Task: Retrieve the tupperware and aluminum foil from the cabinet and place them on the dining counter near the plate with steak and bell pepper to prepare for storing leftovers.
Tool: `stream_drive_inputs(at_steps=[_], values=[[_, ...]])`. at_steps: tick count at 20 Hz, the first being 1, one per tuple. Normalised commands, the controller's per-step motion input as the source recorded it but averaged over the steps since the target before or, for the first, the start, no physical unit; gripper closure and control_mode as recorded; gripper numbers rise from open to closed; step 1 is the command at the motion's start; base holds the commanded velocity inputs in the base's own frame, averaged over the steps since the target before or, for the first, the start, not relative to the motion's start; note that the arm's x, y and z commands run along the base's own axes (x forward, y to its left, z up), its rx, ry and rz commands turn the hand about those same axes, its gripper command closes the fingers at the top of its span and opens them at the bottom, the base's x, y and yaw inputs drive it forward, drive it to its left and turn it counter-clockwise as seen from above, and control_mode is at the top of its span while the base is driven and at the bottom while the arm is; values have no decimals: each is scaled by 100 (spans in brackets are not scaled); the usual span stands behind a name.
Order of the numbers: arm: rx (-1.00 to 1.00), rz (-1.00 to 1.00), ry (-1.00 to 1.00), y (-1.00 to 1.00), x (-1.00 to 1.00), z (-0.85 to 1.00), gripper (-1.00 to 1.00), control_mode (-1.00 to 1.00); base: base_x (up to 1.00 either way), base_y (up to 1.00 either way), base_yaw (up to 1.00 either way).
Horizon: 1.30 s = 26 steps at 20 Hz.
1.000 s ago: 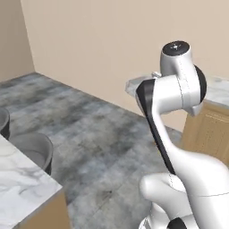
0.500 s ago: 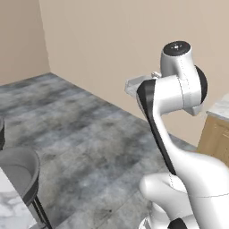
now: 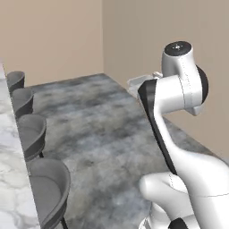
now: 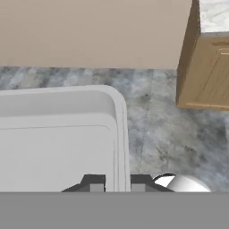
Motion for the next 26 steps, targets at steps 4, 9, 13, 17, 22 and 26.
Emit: stream_drive_inputs(at_steps=[4, 9, 13, 17, 22, 26], values=[[0, 0, 0, 0, 0, 0, 100, 100, 100, -3, 50], [0, 0, 0, 0, 0, 0, 100, 100, 100, -16, 52], [0, 0, 0, 0, 0, 0, 100, 100, 100, -34, 53], [0, 0, 0, 0, 0, 0, 100, 100, 83, -70, 43], [0, 0, 0, 0, 0, 0, 100, 100, 71, -75, 40], [0, 0, 0, 0, 0, 0, 100, 100, 79, -51, 46]])
